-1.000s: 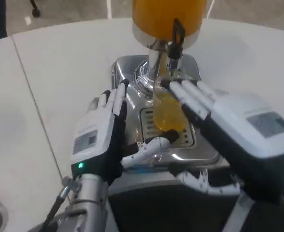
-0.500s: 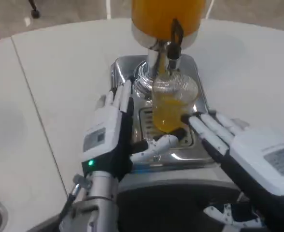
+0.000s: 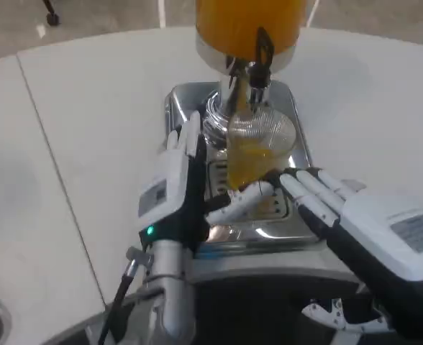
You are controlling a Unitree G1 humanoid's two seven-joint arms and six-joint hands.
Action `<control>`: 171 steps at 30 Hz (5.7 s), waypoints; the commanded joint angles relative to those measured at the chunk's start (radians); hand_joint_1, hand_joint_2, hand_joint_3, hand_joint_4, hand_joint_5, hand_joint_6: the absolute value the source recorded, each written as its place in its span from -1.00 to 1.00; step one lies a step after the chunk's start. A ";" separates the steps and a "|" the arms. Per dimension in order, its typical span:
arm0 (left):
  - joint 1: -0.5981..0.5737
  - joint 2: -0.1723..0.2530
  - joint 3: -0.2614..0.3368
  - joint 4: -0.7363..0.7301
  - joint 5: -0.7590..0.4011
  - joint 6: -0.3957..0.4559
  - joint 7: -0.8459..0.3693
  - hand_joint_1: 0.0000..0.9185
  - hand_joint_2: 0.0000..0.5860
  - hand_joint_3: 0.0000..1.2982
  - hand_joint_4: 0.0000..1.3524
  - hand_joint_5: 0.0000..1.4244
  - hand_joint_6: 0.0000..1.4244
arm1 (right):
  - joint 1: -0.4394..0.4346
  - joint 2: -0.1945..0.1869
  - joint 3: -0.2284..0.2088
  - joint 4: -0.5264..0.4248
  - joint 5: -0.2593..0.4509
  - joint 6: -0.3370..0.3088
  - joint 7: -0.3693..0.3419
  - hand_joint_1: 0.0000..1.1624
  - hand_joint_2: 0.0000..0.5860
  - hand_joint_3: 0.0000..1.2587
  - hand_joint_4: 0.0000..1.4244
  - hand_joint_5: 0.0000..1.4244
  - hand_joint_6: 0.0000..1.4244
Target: Grasp the cup under the faucet to collect the drink, then remove the cup.
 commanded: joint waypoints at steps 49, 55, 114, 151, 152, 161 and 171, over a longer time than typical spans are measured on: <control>-0.217 -0.227 -0.064 0.440 -0.085 -0.132 0.325 0.22 -0.76 -0.29 0.04 0.46 0.94 | -0.016 0.036 -0.012 -0.048 -0.039 0.206 0.163 0.24 0.10 -1.00 -1.00 -1.00 -0.87; -0.230 -0.247 -0.050 0.497 -0.121 -0.230 0.454 0.25 -0.77 0.59 0.71 1.00 1.00 | -0.053 0.052 0.018 -0.003 -0.052 0.233 0.166 0.25 0.11 -1.00 -1.00 -1.00 -0.87; -0.046 0.139 0.019 0.172 -0.050 -0.267 0.358 0.32 -0.86 0.84 0.60 1.00 1.00 | -0.022 0.034 0.069 -0.022 -0.126 0.106 0.073 0.28 0.31 -1.00 -1.00 -1.00 -0.89; 0.547 0.244 0.146 -0.638 -0.075 -0.354 -0.062 0.31 -0.89 0.82 0.57 1.00 1.00 | 0.111 0.089 0.006 0.045 -0.209 -0.094 -0.187 0.00 0.53 -1.00 -1.00 -1.00 -1.00; 0.558 0.244 0.150 -0.651 -0.080 -0.357 -0.072 0.31 -0.89 0.82 0.57 1.00 1.00 | 0.113 0.090 0.005 0.043 -0.216 -0.099 -0.192 0.00 0.53 -1.00 -1.00 -1.00 -1.00; 0.694 0.255 0.187 -0.760 -0.143 -0.414 -0.176 0.30 -0.89 0.82 0.57 1.00 1.00 | 0.146 0.107 0.008 0.024 -0.224 -0.140 -0.237 0.01 0.53 -1.00 -1.00 -1.00 -1.00; 0.755 0.231 0.187 -0.806 -0.097 -0.458 -0.194 0.30 -0.89 0.82 0.57 1.00 1.00 | 0.183 0.127 0.003 0.019 -0.218 -0.165 -0.243 -0.01 0.60 -1.00 -1.00 -1.00 -0.97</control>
